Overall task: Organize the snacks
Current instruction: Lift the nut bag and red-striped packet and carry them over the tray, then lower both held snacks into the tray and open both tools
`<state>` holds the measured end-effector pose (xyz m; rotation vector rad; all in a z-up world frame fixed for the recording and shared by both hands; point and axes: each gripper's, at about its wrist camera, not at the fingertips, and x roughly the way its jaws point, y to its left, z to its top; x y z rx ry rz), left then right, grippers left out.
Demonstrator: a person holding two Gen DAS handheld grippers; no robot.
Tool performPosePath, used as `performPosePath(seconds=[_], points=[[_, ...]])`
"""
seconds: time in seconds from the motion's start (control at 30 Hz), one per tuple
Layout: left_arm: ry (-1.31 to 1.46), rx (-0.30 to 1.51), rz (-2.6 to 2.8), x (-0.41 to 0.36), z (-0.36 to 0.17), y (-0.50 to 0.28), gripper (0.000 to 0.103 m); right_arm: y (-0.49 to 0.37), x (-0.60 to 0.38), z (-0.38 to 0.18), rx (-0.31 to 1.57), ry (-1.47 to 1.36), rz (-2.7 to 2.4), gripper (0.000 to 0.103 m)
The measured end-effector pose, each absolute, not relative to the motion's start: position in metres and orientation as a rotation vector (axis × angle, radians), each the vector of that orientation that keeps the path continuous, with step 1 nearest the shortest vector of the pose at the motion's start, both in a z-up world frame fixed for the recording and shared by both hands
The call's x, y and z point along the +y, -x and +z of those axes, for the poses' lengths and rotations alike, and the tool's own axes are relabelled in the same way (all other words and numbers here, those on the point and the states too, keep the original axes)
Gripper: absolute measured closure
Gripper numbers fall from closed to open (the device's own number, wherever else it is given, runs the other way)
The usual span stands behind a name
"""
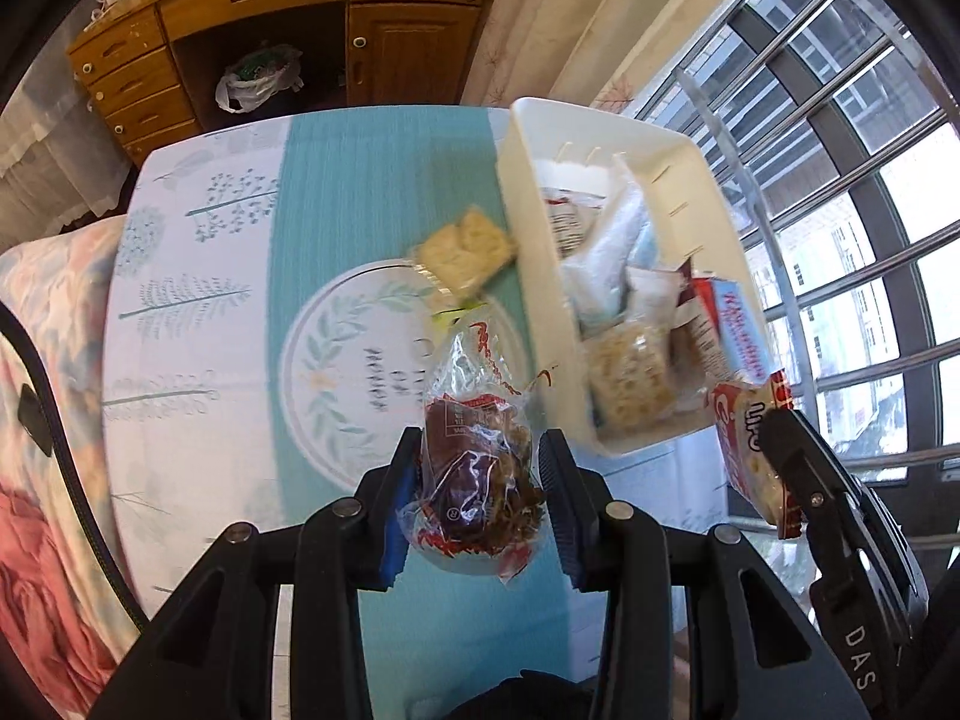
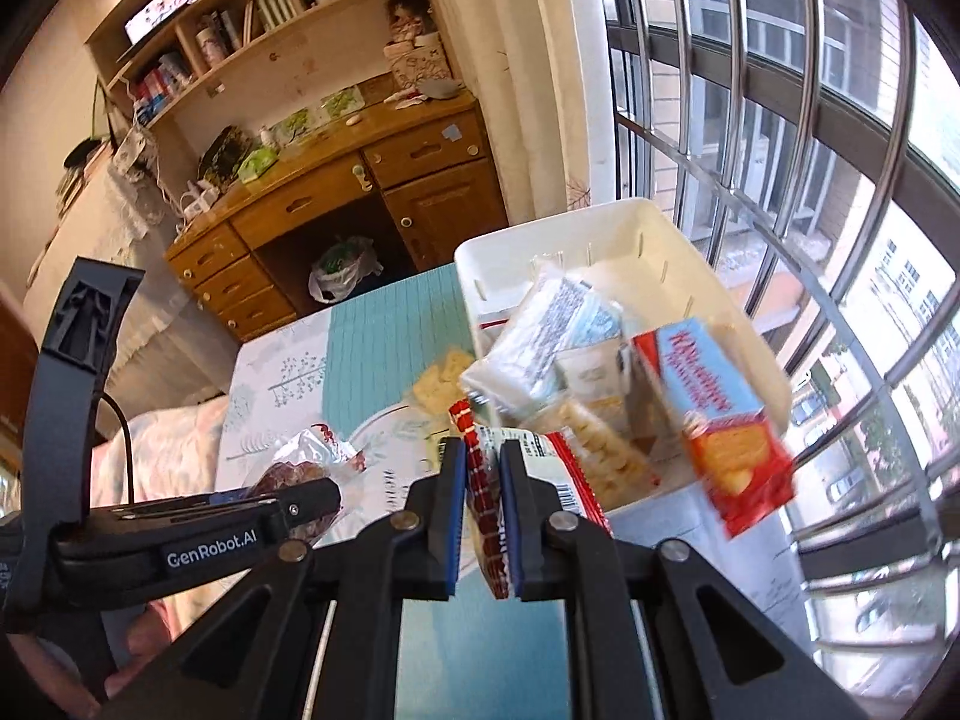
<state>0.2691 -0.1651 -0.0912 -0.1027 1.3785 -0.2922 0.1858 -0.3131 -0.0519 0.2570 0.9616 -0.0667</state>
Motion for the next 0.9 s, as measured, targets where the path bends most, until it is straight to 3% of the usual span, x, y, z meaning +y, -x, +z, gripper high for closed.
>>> performPosePath(seconds=[0.9], points=[[0.281, 1.274, -0.341, -0.273, -0.135, -0.321, 0.065, -0.286, -0.403, -0.083, 0.97, 0.029, 0.11, 0.091]])
